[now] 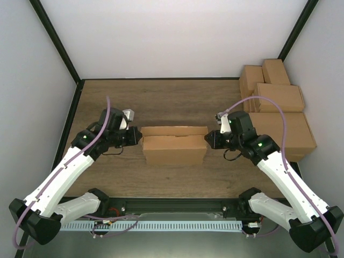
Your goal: Fold the paper box
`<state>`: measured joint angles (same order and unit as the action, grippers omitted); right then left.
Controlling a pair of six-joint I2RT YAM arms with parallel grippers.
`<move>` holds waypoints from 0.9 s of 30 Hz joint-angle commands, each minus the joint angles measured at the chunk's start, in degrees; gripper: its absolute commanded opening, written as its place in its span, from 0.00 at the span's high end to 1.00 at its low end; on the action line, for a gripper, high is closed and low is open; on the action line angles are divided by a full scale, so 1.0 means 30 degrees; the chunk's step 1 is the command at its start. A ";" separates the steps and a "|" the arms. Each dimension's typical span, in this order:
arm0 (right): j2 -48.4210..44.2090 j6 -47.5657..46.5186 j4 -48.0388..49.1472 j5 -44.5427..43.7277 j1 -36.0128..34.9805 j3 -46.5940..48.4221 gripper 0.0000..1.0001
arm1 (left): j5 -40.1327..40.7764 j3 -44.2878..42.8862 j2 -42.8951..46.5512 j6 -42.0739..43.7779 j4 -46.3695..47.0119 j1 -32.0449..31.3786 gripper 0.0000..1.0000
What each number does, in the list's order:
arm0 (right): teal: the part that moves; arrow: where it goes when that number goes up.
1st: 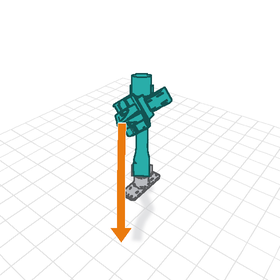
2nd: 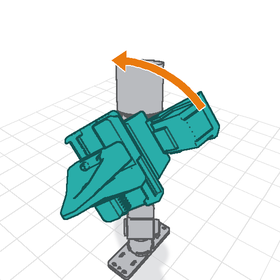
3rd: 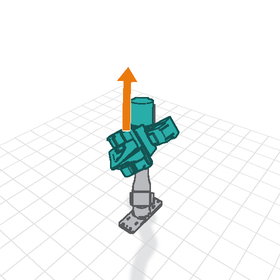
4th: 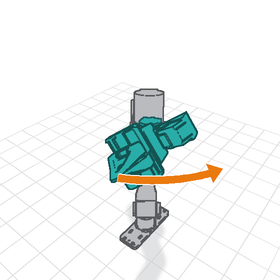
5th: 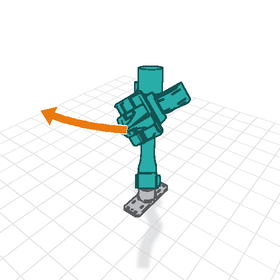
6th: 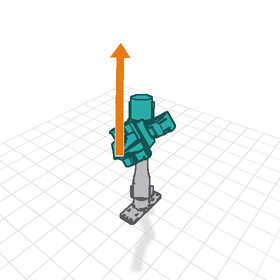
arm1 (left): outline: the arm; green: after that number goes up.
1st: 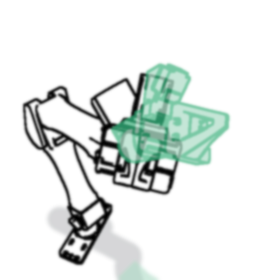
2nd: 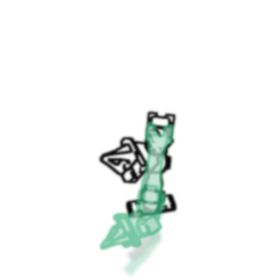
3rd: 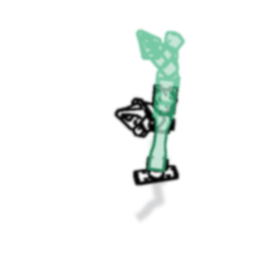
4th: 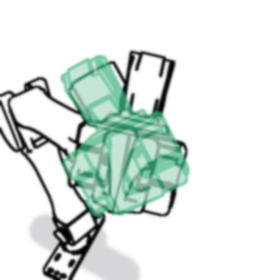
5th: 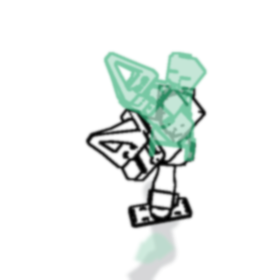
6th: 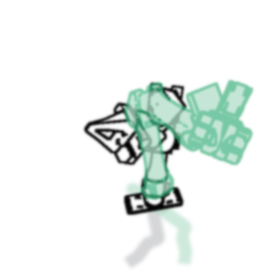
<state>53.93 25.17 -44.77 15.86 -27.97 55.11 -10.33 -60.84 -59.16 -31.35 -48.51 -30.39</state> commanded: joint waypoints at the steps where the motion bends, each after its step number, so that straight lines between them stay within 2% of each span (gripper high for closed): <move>1: 0.0053 -0.0479 -0.0724 -0.0987 -0.0200 0.1198 0.93 | -0.0352 -0.0734 -0.0279 -0.0786 -0.0173 -0.0101 0.96; 3: 0.0088 -0.0504 -0.0786 -0.1008 -0.0196 0.1085 0.99 | -0.0493 -0.0784 -0.0395 -0.1070 -0.0156 -0.0137 0.96; 27: -0.0906 0.0352 -0.0077 -0.0649 -0.0243 -0.0992 0.99 | 0.0157 0.1490 0.0249 -0.2152 0.1375 -0.1325 0.96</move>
<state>52.05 24.95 -44.49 12.75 -27.97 53.58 -8.29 -58.70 -58.37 -37.30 -44.99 -32.84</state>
